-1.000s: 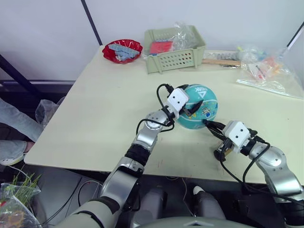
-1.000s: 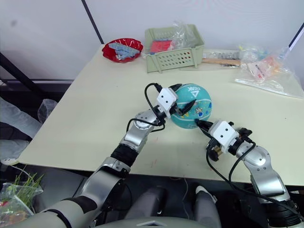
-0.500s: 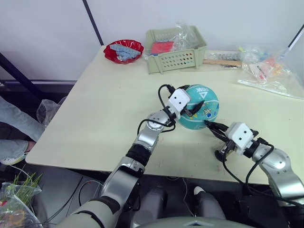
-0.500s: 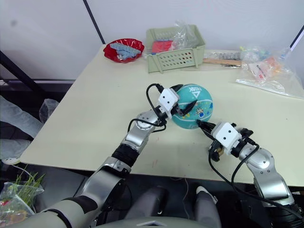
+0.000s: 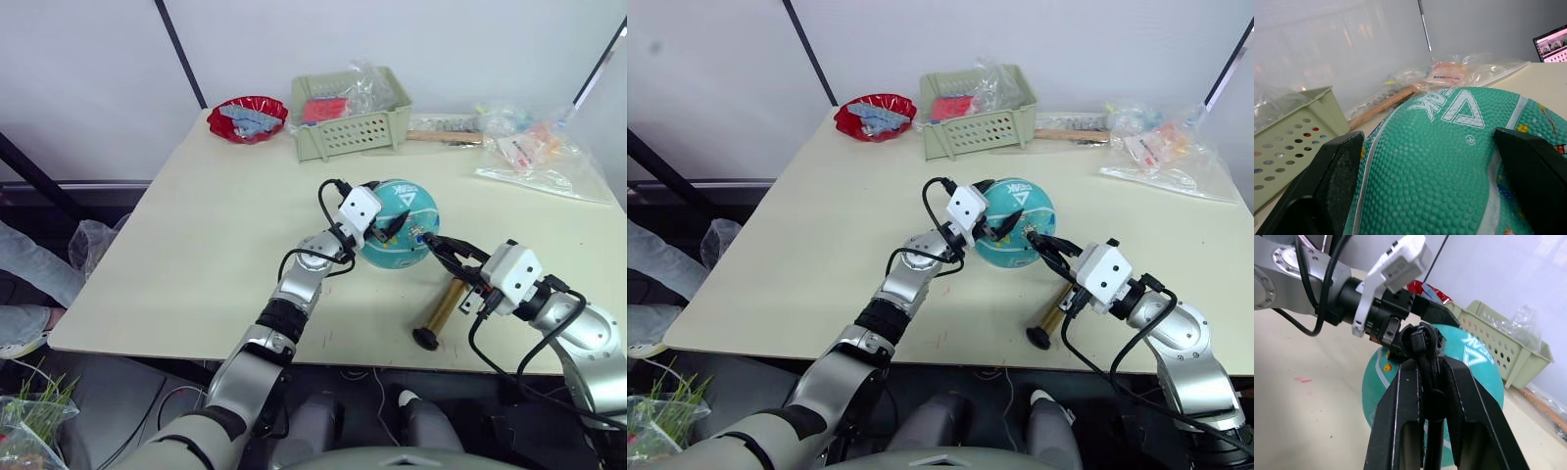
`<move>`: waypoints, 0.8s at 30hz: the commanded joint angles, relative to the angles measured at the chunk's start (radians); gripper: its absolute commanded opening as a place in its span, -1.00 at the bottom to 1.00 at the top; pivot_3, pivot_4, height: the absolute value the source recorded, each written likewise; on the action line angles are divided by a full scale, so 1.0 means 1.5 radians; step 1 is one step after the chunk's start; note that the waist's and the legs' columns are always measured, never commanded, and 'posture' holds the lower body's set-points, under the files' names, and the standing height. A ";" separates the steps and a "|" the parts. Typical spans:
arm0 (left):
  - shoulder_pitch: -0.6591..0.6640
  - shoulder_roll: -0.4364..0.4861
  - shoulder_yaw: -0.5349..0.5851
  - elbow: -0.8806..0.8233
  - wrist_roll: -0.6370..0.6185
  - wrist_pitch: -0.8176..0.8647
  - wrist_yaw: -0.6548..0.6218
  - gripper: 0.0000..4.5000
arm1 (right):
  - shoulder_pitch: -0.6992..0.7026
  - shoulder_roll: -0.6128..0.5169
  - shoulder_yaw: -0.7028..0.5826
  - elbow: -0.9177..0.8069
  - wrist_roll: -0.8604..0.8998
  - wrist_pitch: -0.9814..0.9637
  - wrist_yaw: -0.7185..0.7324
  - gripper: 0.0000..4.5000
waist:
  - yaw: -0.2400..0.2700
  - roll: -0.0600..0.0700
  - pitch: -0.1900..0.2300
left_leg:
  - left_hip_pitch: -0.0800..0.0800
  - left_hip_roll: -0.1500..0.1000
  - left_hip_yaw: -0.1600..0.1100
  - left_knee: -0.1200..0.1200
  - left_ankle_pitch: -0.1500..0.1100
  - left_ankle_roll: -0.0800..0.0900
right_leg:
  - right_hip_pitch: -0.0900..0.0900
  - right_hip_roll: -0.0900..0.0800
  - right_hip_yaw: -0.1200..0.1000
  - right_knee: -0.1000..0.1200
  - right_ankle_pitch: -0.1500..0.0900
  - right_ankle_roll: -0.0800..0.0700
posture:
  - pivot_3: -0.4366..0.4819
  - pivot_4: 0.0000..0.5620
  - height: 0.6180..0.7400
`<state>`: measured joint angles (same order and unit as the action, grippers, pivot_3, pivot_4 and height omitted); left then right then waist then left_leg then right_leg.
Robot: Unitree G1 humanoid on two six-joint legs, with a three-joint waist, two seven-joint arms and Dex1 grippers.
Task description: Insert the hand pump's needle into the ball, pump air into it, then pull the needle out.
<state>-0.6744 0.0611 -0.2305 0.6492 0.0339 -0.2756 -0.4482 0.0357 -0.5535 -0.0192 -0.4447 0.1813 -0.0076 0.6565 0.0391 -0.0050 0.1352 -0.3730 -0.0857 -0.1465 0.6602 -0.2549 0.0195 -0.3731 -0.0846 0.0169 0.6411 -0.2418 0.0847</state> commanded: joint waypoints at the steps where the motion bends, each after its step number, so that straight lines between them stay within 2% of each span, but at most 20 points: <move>1: 0.040 0.011 -0.010 0.056 0.015 0.049 -0.023 1.00 | -0.015 0.015 -0.020 0.006 0.007 -0.015 -0.020 -0.97 | 0.000 0.000 0.000 | 0.000 0.000 0.000 0.000 0.000 0.000 | 0.000 0.000 0.000 0.000 0.000 0.000 | -0.05 -0.47 1.00; 5: 0.041 0.011 0.002 0.008 -0.005 0.051 -0.047 1.00 | -0.019 0.028 -0.033 0.026 0.012 -0.014 -0.035 -0.97 | -0.002 0.001 0.000 | -0.001 0.000 0.000 -0.001 0.000 0.000 | -0.002 0.000 0.000 0.000 0.000 0.000 | -0.05 -0.47 1.00; 7: 0.038 0.020 0.009 -0.052 -0.023 0.061 -0.071 1.00 | -0.024 0.032 -0.046 0.040 0.023 -0.010 -0.040 -0.97 | -0.002 0.001 0.002 | -0.003 0.000 0.000 -0.001 0.001 0.001 | -0.004 0.001 0.000 0.000 0.001 0.002 | -0.05 -0.47 1.00; 15: 0.017 0.048 0.035 -0.185 -0.072 0.115 -0.122 1.00 | -0.038 0.035 -0.066 0.075 0.036 -0.012 -0.043 -0.97 | -0.005 0.000 0.009 | -0.007 0.000 0.001 -0.006 0.002 0.003 | -0.011 0.001 0.002 0.000 0.001 -0.003 | -0.05 -0.47 1.00; 20: 0.007 0.054 0.064 -0.276 -0.135 0.145 -0.153 1.00 | -0.052 0.034 -0.082 0.096 0.051 -0.005 -0.044 -0.97 | -0.011 -0.001 0.014 | -0.016 0.000 0.001 -0.006 0.004 0.000 | -0.020 0.001 0.002 0.000 0.002 -0.004 | -0.05 -0.47 1.00; 24: 0.016 0.087 0.074 -0.336 -0.163 0.181 -0.186 1.00 | -0.069 0.032 -0.096 0.115 0.063 0.001 -0.049 -0.97 | -0.017 0.000 0.016 | -0.017 0.000 0.002 -0.006 0.004 0.000 | -0.022 0.001 0.004 0.000 0.002 -0.004 | -0.05 -0.47 1.00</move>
<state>-0.6450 0.1768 -0.1443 0.2115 -0.1747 -0.0232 -0.7075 -0.0565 -0.5037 -0.1281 -0.2611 0.2554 -0.0031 0.5931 0.0133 -0.0054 0.1585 -0.3991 -0.0860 -0.1429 0.6502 -0.2487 0.0189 -0.4059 -0.0830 0.0234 0.6413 -0.2393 0.0785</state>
